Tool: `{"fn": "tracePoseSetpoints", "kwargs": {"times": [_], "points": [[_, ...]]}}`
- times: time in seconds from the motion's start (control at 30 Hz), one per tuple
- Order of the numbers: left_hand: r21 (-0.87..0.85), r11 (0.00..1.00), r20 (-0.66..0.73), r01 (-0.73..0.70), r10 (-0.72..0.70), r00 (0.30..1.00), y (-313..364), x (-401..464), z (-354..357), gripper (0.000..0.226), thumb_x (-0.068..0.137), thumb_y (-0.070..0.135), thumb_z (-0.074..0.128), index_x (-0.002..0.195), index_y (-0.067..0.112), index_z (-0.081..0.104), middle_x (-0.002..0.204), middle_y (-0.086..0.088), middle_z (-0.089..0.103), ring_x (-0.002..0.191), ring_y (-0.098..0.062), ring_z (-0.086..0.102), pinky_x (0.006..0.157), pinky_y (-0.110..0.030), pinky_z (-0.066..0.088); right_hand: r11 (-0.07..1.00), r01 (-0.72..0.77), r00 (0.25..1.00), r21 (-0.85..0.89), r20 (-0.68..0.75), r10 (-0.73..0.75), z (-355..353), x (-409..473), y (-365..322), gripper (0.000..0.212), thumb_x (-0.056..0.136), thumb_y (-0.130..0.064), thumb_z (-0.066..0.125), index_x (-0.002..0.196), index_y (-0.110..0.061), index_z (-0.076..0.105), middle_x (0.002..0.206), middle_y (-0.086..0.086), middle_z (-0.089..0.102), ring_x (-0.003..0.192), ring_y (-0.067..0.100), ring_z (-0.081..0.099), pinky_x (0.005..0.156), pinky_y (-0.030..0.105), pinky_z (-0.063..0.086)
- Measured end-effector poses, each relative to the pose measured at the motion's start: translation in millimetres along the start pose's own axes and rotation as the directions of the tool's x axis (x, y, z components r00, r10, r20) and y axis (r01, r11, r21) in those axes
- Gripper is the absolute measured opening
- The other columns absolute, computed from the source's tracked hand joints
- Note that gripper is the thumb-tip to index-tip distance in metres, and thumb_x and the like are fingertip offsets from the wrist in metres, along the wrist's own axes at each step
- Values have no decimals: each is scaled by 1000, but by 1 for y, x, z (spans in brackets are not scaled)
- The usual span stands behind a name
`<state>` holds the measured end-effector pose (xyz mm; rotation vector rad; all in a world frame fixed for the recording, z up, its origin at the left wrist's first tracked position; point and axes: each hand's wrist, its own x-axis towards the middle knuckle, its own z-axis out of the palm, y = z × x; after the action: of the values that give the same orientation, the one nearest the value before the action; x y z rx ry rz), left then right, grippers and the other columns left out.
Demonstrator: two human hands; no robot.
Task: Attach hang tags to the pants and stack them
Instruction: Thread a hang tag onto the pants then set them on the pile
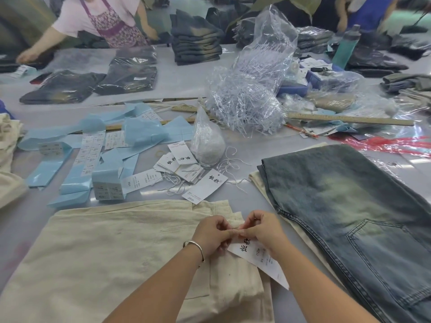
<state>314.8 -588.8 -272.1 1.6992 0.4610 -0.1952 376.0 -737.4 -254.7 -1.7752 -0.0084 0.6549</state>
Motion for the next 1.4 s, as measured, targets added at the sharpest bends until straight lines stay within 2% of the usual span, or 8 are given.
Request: {"fn": "tracePoseSetpoints", "kwargs": {"times": [0.2, 0.3, 0.43, 0.57, 0.8, 0.97, 1.13, 1.4], "points": [[-62, 989, -204, -136, 121, 972, -24, -36, -18, 15, 86, 11, 69, 93, 23, 64, 102, -1, 59, 72, -6, 60, 51, -20, 49, 856, 161, 918, -492, -244, -313, 5, -37, 9, 17, 80, -32, 74, 73, -30, 59, 76, -11, 64, 79, 0, 57, 60, 19, 33], [-73, 996, -268, -49, 28, 963, -48, -54, -66, 14, 88, 6, 64, 87, 19, 65, 77, -2, 68, 62, -10, 63, 51, -26, 48, 726, 248, 894, -642, -137, -427, 28, -53, 13, 12, 84, -33, 69, 86, -30, 58, 91, -17, 60, 98, 11, 55, 75, 23, 34], [425, 903, -351, -69, 234, 907, -67, -70, -135, 22, 81, 7, 67, 76, 28, 60, 75, 11, 60, 69, -4, 55, 65, -17, 45, 370, 321, 914, -872, 183, -362, 87, -46, 10, 56, 90, -50, 54, 138, -25, 39, 148, -3, 34, 138, 18, 28, 114, 30, 18], [618, 737, -588, 273, 203, 783, -94, -97, -219, 7, 84, 22, 64, 90, 24, 66, 98, 4, 60, 101, -22, 54, 81, -30, 42, 310, 199, 954, -930, 111, -279, 114, -16, -7, 86, 83, -63, 55, 147, -16, 23, 156, 8, 23, 143, 23, 22, 117, 35, 17], [285, 654, -852, 701, -162, 497, -153, -168, -301, 109, 55, 75, 74, 137, 16, 34, 136, -13, 41, 126, -34, 36, 96, -50, 41, 330, -171, 973, -928, -211, -90, 112, 10, -22, 141, 45, -83, 68, 149, -9, 10, 136, 5, 49, 126, 25, 47, 100, 40, 36], [224, 856, -657, 466, -220, 721, -148, -166, -313, 67, 68, 41, 84, 115, 10, 48, 121, -18, 62, 111, -35, 60, 91, -39, 47, 348, -196, 978, -917, -209, 0, 122, 2, -31, 63, 51, -55, 74, 100, -25, 48, 87, -10, 57, 79, 14, 53, 62, 26, 36], [-142, 988, -353, 61, -108, 929, -101, -182, -312, 32, 48, 20, 73, 79, 13, 70, 77, -3, 75, 64, -11, 70, 56, -26, 54, 561, -152, 988, -813, -112, 105, 118, -37, -35, 48, 36, -35, 79, 77, -19, 61, 84, -3, 62, 79, 15, 56, 62, 24, 43], [-180, 938, -207, -296, 258, 944, 2, -178, -270, 22, 72, 29, 81, 90, 17, 75, 89, -6, 76, 80, -20, 73, 65, -29, 56, 842, -154, 949, -516, -313, -18, 36, -168, -73, 45, 33, -28, 79, 75, -10, 74, 71, 5, 71, 70, 21, 64, 61, 28, 47]]}}
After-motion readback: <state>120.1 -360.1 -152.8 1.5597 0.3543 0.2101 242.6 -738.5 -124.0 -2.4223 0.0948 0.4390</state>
